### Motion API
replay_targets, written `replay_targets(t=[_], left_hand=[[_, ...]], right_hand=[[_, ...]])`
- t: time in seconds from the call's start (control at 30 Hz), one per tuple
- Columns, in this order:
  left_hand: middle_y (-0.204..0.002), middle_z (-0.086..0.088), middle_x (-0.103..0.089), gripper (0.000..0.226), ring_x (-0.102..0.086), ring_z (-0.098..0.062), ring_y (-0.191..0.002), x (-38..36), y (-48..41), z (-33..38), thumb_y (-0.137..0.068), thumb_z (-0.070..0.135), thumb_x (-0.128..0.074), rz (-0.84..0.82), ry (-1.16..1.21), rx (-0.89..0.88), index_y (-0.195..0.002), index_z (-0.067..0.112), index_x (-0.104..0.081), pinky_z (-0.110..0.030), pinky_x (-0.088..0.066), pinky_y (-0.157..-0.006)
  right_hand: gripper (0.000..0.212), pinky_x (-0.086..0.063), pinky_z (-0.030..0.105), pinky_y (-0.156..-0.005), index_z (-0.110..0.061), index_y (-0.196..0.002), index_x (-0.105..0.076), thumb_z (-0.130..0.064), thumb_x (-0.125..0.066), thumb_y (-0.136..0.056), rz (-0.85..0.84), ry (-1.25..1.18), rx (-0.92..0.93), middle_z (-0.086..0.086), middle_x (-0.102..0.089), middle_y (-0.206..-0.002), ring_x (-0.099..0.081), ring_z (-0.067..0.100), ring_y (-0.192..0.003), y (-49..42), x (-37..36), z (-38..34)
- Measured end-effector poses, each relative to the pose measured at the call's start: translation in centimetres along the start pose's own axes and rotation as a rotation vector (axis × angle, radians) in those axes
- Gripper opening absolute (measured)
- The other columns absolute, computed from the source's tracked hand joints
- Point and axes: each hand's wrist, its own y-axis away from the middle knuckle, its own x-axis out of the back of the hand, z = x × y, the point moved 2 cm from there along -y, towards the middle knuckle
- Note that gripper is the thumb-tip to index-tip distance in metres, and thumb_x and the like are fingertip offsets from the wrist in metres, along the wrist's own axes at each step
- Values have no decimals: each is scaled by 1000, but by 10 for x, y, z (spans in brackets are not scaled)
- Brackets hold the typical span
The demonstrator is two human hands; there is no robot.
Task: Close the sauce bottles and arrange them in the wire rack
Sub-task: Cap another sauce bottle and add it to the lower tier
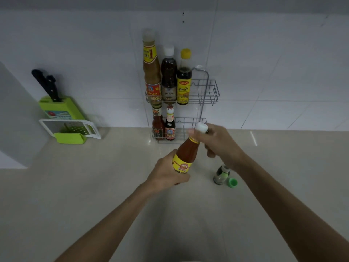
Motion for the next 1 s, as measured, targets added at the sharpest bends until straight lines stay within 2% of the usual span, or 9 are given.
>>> replay_targets(t=[0.07,0.13,0.23,0.3,0.4,0.47,0.6,0.77,1.0], left_hand=[[-81,8,-70,56,-66,-4,-63,1,-12,-4,-53,32,-79,13,-36,-19,-101,43,-54,-30,-59,-55],[-95,10,-68,65,-67,-3,-80,5,-27,-7,-56,32,-82,-77,-97,-20,-111,39,-49,-33,-60,-67],[-147,2,-42,102,-45,-18,-133,24,-60,-22,-66,24,-86,-253,-147,81,-147,21,-25,-38,-44,-107],[-161,-4,-18,112,-22,-20,-146,46,-84,-30,-74,20,-82,-221,-136,170,-155,15,-5,-35,-26,-118],[-162,-8,-12,111,-21,-16,-143,77,-116,-39,-78,11,-79,-26,-46,237,-155,13,0,-27,-22,-113],[-164,-8,-9,115,-18,-22,-147,89,-135,-44,-77,10,-80,38,26,286,-155,14,5,-33,-21,-117],[-158,-3,-23,116,-29,-23,-142,97,-166,-50,-78,0,-76,31,177,281,-155,23,7,-35,-30,-111],[-108,19,-49,102,-51,2,-93,90,-181,-55,-74,-13,-71,46,241,213,-152,21,-13,-13,-44,-71],[-109,6,-50,96,-51,-17,-107,84,-184,-62,-71,-14,-71,77,248,222,-148,18,-22,-22,-45,-75]], right_hand=[[27,-49,20,-51,-28,-94,-66,-45,-77,-75,-50,44,17,-5,-68,-89,-63,6,-70,3,-11,21],[38,-58,25,-61,-23,-108,-63,-35,-78,-75,-50,-58,-58,1,-68,-106,-69,15,-86,-3,-15,45],[40,-60,30,-69,-22,-107,-62,-37,-79,-74,146,51,-57,-2,-70,-100,-70,13,-80,-27,-18,66],[36,-54,21,-73,-24,-104,-60,-35,-79,-75,337,144,55,-7,-68,-97,-65,5,-84,-50,-20,73],[35,-46,12,-77,-36,-102,-55,-24,-77,-78,479,126,190,-9,-62,-101,-57,-3,-92,-88,-29,80],[37,-43,8,-78,-38,-104,-52,-21,-75,-79,477,115,191,-7,-61,-105,-56,-3,-93,-114,-34,88],[31,-45,15,-78,-22,-109,-56,-19,-72,-82,346,101,97,-3,-63,-103,-58,13,-97,-154,-46,112],[33,-52,40,-76,-14,-110,-49,-31,-65,-86,190,394,49,8,-66,-104,-61,27,-94,-189,-50,115],[40,-51,47,-86,-12,-118,-46,-35,-62,-89,71,470,-73,14,-66,-115,-61,33,-104,-203,-52,118]])
